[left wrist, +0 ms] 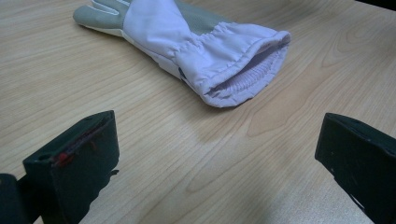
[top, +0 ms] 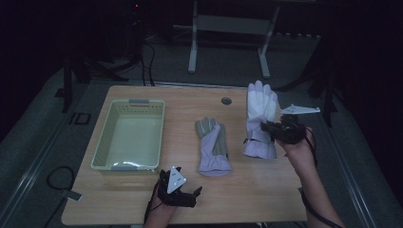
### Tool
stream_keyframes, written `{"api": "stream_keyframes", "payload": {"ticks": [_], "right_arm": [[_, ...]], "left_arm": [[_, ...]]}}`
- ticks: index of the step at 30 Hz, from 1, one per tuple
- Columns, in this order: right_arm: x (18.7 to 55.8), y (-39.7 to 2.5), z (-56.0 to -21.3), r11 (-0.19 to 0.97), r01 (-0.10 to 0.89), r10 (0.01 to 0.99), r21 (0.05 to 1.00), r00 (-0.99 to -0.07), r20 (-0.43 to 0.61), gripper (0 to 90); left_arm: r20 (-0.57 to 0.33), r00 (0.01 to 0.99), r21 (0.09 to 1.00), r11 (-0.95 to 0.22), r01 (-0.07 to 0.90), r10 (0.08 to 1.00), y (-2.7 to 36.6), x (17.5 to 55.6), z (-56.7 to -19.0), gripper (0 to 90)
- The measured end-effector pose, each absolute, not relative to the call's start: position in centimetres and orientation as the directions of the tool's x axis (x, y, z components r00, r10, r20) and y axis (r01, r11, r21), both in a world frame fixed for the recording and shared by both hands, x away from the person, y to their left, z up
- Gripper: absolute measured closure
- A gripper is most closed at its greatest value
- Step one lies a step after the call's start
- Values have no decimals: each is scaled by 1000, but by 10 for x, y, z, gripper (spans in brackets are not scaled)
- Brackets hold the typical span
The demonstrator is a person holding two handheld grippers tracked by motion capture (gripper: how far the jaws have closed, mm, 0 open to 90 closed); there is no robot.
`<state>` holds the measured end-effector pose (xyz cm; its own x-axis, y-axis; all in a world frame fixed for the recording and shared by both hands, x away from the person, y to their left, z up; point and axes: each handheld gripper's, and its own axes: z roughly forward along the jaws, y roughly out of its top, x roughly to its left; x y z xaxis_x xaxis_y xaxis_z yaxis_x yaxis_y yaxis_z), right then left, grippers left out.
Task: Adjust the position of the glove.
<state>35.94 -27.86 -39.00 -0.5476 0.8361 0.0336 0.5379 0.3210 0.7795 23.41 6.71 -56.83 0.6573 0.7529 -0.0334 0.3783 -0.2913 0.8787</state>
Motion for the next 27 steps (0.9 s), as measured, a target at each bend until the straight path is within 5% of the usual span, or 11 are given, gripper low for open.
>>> {"api": "stream_keyframes", "payload": {"ticks": [10, 27], "right_arm": [[358, -223, -385, 353, 522, 799, 777, -601, 40, 805], [368, -162, -436, 409, 593, 777, 694, -624, 75, 805]], "left_arm": [[-39, 660, 881, -285, 377, 751, 67, 234, -568, 0], [-42, 662, 880, -286, 379, 748, 67, 234, -568, 0]]}}
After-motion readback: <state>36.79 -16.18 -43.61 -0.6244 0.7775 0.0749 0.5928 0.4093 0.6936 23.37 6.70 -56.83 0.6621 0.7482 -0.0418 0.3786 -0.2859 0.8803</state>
